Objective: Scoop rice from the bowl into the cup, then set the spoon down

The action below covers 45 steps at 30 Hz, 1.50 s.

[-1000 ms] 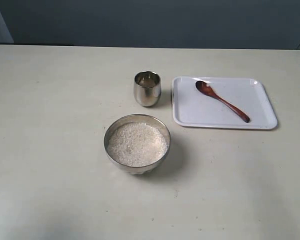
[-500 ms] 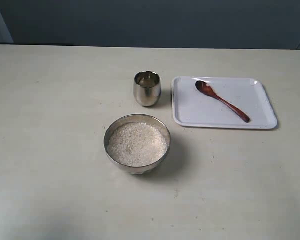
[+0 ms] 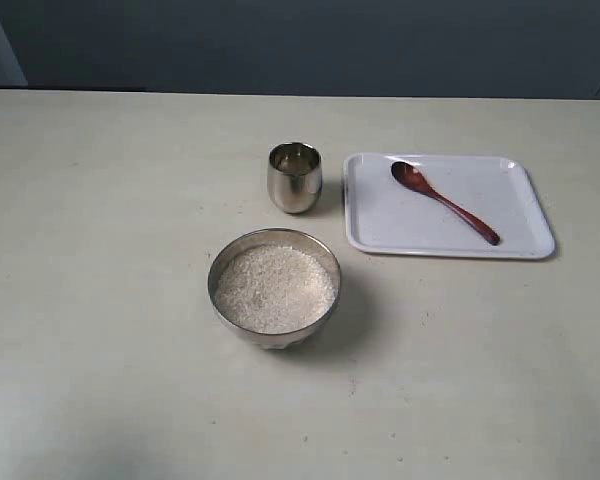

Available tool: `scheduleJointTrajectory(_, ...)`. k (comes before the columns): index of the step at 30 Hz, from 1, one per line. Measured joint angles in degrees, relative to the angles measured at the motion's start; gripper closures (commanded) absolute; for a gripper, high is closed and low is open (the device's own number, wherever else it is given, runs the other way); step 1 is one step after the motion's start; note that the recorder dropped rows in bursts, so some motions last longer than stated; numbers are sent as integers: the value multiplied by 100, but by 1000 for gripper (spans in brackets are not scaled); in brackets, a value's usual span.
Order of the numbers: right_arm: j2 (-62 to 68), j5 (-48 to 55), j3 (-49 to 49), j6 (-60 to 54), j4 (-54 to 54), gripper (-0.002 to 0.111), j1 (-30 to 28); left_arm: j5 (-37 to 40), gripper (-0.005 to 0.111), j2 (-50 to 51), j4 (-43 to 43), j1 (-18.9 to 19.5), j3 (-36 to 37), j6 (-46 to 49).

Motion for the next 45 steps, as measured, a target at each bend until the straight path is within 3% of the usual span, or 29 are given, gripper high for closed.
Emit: scheduleJointTrajectory(45,0,51,0,-219,149,108,0,0,106,0,0,0,0,0)
